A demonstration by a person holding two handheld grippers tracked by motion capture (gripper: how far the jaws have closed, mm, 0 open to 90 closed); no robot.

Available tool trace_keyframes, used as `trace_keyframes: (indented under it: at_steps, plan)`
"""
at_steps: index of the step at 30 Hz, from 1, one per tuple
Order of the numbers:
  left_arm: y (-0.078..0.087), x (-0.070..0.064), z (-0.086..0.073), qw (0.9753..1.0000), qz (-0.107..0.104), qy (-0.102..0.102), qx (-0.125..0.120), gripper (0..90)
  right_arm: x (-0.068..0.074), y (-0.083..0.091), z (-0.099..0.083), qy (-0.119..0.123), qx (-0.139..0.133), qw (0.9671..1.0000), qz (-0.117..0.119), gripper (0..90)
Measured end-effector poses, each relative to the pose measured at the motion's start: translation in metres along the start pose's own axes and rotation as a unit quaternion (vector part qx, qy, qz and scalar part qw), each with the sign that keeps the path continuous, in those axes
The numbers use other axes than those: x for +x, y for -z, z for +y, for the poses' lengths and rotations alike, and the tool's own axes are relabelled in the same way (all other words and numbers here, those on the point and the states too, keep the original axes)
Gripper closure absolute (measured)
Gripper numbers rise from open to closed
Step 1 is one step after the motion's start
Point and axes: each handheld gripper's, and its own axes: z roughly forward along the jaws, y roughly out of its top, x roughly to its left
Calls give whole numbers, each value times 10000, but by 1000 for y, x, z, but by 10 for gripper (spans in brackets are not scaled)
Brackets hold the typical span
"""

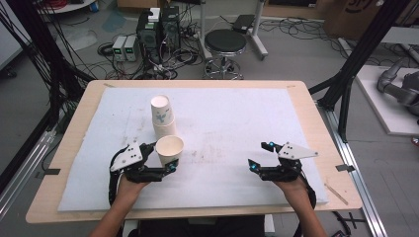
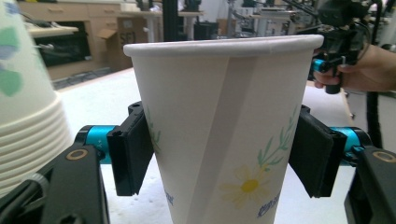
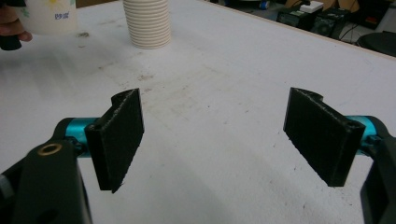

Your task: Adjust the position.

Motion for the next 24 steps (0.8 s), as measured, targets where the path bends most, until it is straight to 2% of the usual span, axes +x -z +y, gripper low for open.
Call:
trace_keyframes:
  at_steps: [15, 24]
  plan:
    - [14, 8, 0, 9990, 372, 32, -264, 293, -4, 7, 0, -43, -118, 9997, -202, 208]
    - [22, 13, 3, 9978, 577, 29, -328, 291, -3, 9, 1, -26, -153, 9997, -191, 209]
